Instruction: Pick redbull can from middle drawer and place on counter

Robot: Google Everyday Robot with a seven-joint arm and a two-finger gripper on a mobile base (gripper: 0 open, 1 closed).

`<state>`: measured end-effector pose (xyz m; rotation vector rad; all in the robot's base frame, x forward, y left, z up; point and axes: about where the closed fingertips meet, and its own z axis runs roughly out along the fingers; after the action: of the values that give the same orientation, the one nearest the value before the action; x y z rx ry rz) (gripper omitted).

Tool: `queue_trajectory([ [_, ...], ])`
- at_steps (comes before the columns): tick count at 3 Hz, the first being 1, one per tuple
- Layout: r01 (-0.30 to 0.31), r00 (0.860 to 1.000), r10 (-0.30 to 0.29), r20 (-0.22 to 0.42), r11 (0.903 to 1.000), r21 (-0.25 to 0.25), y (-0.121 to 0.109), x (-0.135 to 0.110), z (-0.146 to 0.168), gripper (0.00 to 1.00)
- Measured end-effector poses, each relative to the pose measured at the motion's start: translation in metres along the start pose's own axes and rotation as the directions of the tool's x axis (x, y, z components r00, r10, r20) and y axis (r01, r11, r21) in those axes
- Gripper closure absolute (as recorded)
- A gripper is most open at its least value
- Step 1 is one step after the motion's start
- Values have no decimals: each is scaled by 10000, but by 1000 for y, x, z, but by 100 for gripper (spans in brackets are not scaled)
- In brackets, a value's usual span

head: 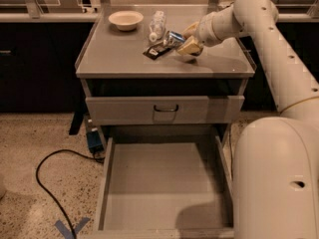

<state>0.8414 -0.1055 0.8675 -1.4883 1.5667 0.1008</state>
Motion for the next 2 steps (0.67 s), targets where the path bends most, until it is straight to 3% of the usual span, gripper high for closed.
queue_trajectory([
  [1, -698, 9975, 694, -120, 9966, -445, 13, 23, 19, 100],
  [2, -698, 9975, 694, -121, 9966, -446, 12, 23, 18, 81],
])
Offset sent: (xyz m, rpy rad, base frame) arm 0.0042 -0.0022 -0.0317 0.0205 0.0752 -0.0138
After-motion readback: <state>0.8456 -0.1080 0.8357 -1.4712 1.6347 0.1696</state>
